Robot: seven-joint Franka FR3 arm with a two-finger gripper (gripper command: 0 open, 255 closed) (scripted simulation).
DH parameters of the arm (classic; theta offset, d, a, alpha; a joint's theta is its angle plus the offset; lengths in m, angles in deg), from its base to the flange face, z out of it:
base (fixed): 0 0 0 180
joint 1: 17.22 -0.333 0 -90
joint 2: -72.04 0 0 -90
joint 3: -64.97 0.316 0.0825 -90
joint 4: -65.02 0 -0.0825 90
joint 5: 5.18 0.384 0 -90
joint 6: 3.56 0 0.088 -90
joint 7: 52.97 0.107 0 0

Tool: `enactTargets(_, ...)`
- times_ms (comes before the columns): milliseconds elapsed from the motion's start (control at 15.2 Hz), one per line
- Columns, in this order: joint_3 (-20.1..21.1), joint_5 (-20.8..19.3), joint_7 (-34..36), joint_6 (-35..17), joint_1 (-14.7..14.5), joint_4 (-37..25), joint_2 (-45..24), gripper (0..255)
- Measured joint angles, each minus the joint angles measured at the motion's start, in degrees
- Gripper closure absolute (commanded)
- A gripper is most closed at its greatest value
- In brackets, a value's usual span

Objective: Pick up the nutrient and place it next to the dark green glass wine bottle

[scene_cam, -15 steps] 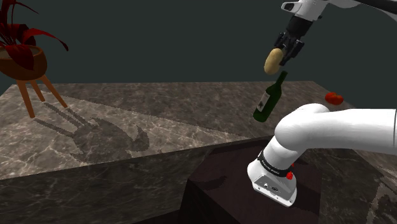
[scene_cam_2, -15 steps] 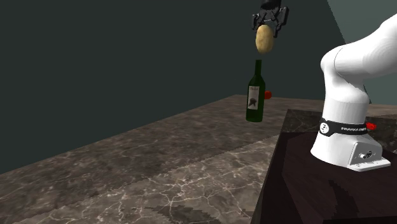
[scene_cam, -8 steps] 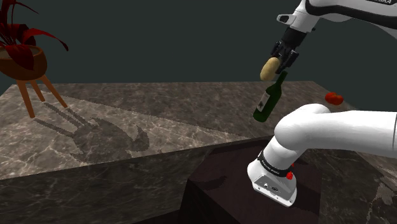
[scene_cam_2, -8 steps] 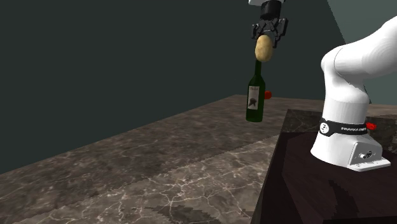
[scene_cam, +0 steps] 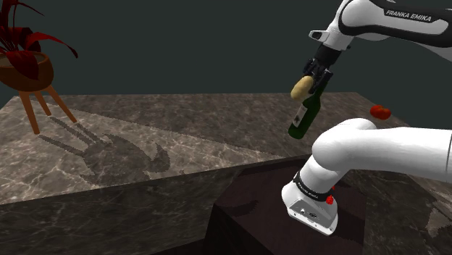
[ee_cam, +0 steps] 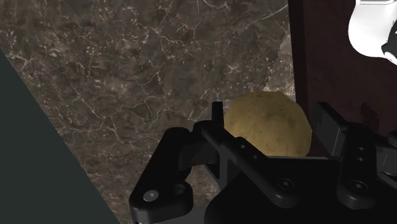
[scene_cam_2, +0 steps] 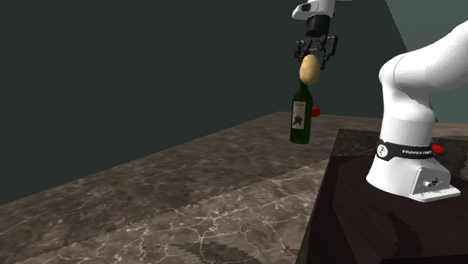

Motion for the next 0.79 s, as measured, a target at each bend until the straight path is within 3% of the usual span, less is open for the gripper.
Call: enactTargets(792, -3.1, -3.1, -0.3, -8.1, 1.7, 9.0, 0.8, 255)
